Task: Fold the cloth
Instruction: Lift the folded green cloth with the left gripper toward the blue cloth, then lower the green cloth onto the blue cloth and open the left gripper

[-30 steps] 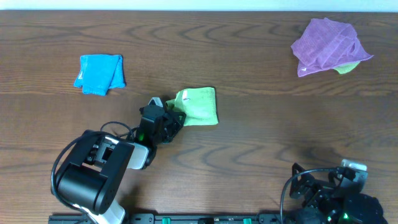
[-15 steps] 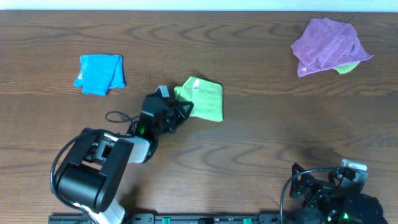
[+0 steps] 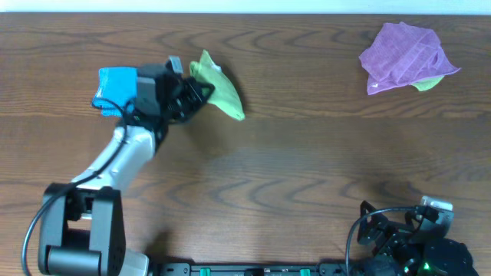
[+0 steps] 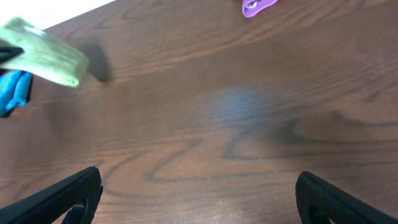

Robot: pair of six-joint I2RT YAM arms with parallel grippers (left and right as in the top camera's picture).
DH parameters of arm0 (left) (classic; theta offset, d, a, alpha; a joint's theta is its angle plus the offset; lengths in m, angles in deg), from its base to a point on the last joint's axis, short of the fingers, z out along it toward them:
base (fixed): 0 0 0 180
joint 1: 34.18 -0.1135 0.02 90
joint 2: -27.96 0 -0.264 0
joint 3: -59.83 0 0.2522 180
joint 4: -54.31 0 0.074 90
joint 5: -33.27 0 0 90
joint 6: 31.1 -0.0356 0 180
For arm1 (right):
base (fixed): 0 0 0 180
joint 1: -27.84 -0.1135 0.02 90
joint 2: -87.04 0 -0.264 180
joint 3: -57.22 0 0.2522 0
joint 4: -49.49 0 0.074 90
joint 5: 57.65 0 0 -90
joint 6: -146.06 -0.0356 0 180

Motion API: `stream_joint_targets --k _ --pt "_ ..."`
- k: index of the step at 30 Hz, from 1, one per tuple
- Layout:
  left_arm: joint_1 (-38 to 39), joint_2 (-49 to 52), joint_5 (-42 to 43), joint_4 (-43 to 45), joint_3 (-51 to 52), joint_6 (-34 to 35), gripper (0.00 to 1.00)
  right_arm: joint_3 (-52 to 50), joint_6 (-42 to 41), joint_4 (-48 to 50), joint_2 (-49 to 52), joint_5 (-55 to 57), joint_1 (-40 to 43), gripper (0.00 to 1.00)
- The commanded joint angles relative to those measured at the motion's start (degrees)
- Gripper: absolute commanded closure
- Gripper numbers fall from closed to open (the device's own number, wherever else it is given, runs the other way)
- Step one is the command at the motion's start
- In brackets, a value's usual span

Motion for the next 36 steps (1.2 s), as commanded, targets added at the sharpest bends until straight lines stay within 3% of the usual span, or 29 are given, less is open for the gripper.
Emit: stream_joint_targets --k 1,7,17,36 --pt "-2.47 -1.07 -0.26 -6.71 -7.87 -9.16 0.94 -0.11 -1.03 0.09 -0.33 0.33 0.42 0.01" --pt "-7.63 -1.07 -1.55 -13.20 -15.17 -12.50 0.94 -0.11 -1.01 0.09 -0.33 0.33 0.42 0.01" --pt "-16.68 -0.90 -2.95 -13.81 -16.06 -14.67 0.94 -0.11 -1.03 0.09 -0.33 0.33 0.42 0.01" --pt "-17.59 6.32 -9.79 -8.92 -16.11 -16.90 0.94 -0.11 -1.03 0.09 -0.31 0.33 0.42 0.01"
